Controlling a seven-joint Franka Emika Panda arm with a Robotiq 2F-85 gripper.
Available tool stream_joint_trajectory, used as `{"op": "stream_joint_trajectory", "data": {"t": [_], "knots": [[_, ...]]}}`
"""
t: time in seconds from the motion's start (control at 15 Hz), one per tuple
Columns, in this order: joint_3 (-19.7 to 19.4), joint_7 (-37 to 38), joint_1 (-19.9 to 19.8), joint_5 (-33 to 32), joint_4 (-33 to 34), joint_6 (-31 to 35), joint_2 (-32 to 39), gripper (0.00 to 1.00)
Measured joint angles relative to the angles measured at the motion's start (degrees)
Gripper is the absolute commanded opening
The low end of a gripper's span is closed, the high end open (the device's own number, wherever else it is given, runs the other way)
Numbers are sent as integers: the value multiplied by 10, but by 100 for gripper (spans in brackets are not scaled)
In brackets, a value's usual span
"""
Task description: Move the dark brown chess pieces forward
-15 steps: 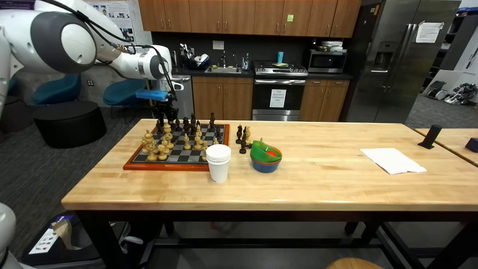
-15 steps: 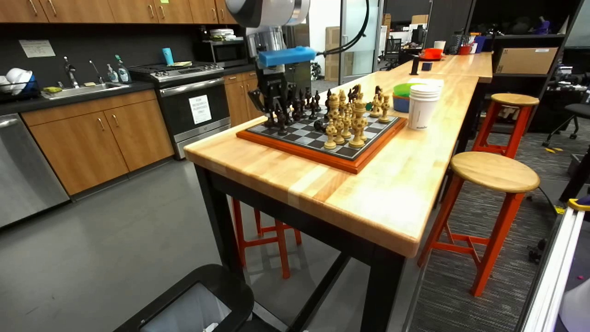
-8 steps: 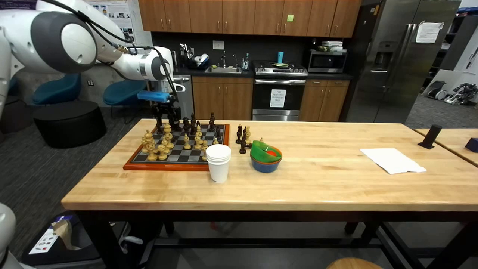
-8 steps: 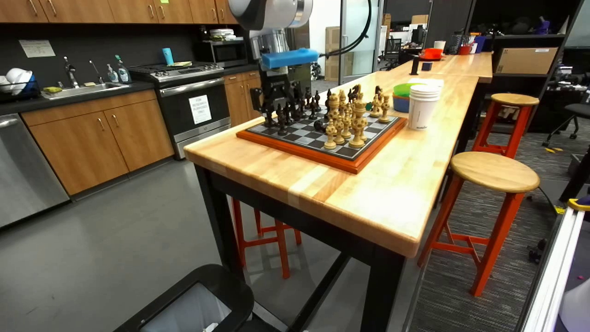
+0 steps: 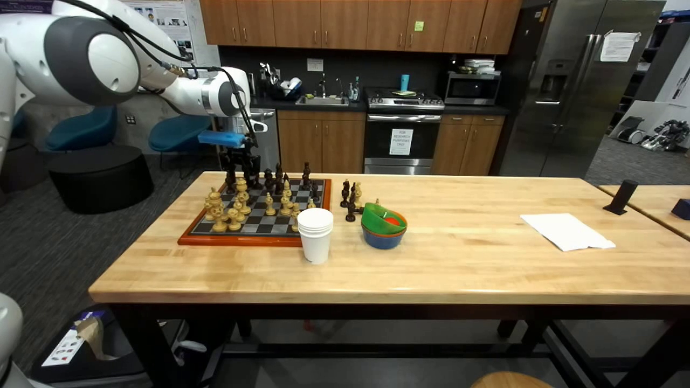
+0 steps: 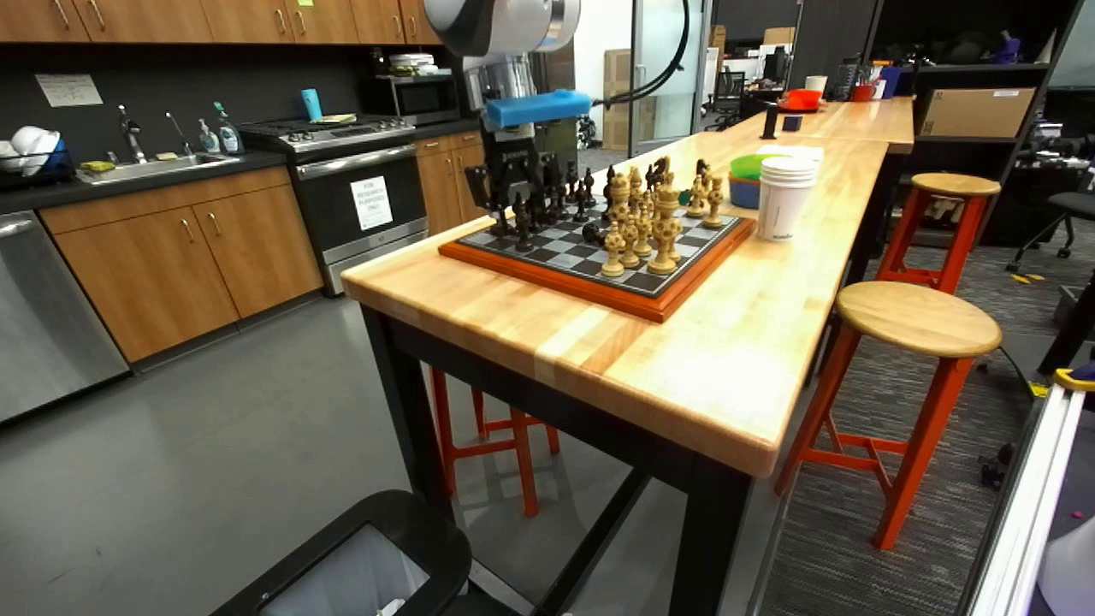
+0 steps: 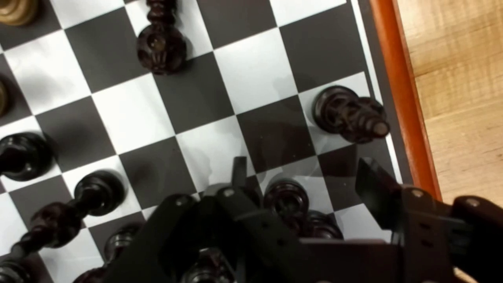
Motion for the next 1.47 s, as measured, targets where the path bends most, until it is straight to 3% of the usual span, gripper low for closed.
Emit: {"op": "stream_joint_trajectory", "data": {"t": [0.33,0.93,1.07,1.2,1.4,1.47], "knots": [[0,0,0,0,0,0,0,66],[0,-7,0,0,4,0,0,65],[0,-10,1,0,6,0,1,39],[0,-12,1,0,9,0,2,27],[0,-12,1,0,10,0,4,1],[0,-12,1,0,10,0,4,0]]}}
